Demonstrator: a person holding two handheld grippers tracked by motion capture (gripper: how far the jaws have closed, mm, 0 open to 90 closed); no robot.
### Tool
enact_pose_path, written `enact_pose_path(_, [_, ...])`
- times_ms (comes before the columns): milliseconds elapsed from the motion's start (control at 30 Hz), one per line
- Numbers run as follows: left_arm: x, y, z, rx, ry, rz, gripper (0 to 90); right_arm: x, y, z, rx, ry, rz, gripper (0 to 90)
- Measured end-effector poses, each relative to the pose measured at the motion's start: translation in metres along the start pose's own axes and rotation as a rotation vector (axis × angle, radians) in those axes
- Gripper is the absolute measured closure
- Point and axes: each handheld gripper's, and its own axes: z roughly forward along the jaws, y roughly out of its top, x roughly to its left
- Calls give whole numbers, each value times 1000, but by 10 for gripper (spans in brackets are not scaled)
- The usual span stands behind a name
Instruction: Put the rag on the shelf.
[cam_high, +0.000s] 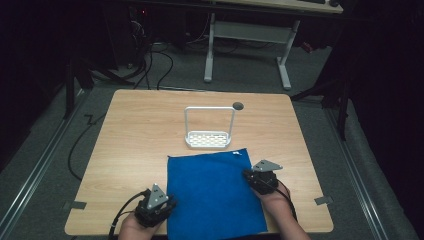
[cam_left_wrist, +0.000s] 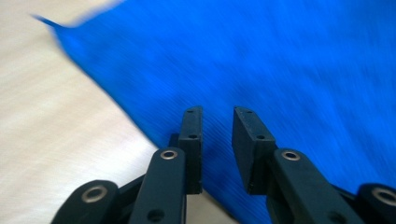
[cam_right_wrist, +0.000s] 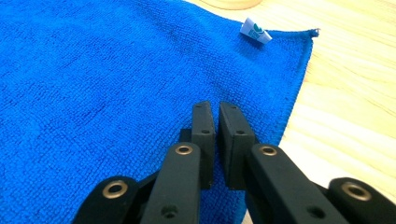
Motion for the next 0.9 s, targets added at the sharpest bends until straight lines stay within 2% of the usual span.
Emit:
enact_pose_path(33, [13, 8, 2, -23, 34, -20, 711, 1, 1, -3, -15, 7, 2, 784])
enact_pose_path(67, [19, 11, 5, -38, 56, -33, 699, 2, 2, -6, -30, 3, 1, 778])
enact_pose_path(100, [19, 11, 5, -38, 56, -33, 685, 2, 2, -9, -49, -1, 2, 767])
enact_pose_path(133, [27, 15, 9, -43, 67, -49, 685, 2, 2, -9, -49, -1, 2, 767])
enact_pose_path(167, [39, 22, 20, -45, 98, -77, 654, 2, 2, -16, -84, -17, 0, 758])
enact_pose_path(200, [39, 22, 20, -45, 98, -77, 648, 2, 2, -16, -84, -17, 0, 758])
enact_pose_path(233, [44, 26, 26, -43, 115, -82, 636, 1, 0, -21, -103, -32, 4, 752])
enact_pose_path(333, [57, 37, 42, -34, 157, -88, 617, -1, -3, -23, -113, -43, 13, 726])
enact_pose_path(400, [64, 43, 50, -32, 169, -104, 601, -5, -7, -25, -115, -48, 28, 714])
enact_pose_path(433, [73, 47, 58, -34, 171, -144, 591, -8, -10, -26, -116, -56, 39, 715])
enact_pose_path(467, [77, 49, 61, -33, 171, -165, 583, -10, -10, -27, -122, -58, 44, 715])
enact_pose_path(600, [87, 57, 71, -28, 147, -193, 565, -16, -6, -27, -135, -68, 84, 715])
enact_pose_path(733, [90, 58, 80, -10, 124, -187, 541, -21, 3, -21, -119, -86, 86, 713])
enact_pose_path(767, [90, 57, 82, 3, 109, -210, 533, -23, 6, -18, -120, -91, 86, 705])
enact_pose_path(800, [89, 56, 83, 27, 106, -205, 533, -26, 9, -15, -107, -99, 91, 691])
enact_pose_path(867, [87, 55, 79, 37, 113, -181, 514, -32, 15, -7, -94, -114, 119, 679])
enact_pose_path(900, [86, 52, 72, 20, 102, -202, 512, -38, 21, 0, -88, -114, 146, 667])
